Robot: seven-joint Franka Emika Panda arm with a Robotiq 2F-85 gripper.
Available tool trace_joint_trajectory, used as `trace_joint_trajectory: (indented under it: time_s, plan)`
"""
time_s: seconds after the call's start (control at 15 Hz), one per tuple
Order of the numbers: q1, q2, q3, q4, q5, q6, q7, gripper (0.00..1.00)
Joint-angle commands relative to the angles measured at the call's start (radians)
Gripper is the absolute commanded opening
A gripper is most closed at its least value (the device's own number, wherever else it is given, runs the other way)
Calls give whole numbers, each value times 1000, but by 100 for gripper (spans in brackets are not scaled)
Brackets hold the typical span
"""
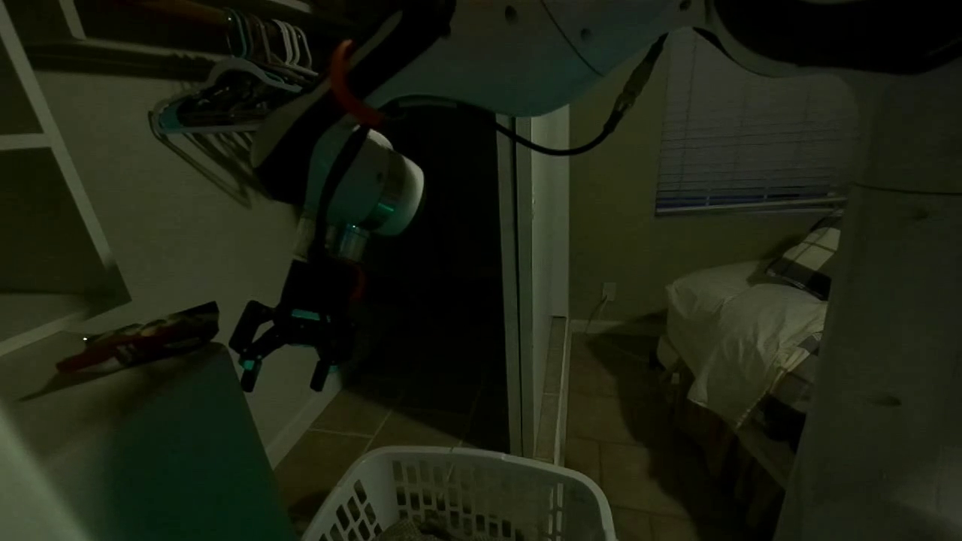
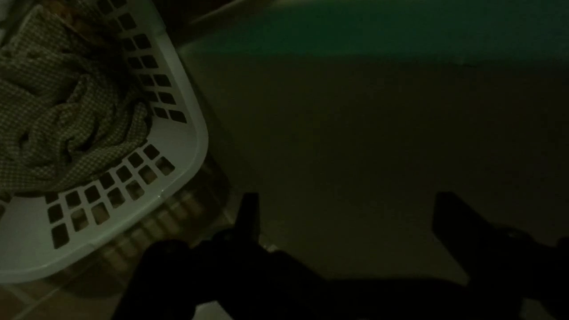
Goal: Put the packet on top of the shelves
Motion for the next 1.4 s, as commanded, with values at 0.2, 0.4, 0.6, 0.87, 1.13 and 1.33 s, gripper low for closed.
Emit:
trace_joint_trajectory:
  time_s: [0.2, 0.4, 0.6, 0.87, 1.13, 1.33]
  plan:
    - [-9, 18, 13, 100, 9, -41, -137, 100]
    - [-9, 23, 15, 135, 9, -41, -175, 100]
    - [-9, 42, 20, 157, 21, -28, -218, 100]
    - [-13, 123, 37, 299, 45, 20, -420, 100]
    - [-27, 208, 47, 464, -11, -51, -569, 100]
    - [-26, 179, 47, 427, -11, -26, -568, 100]
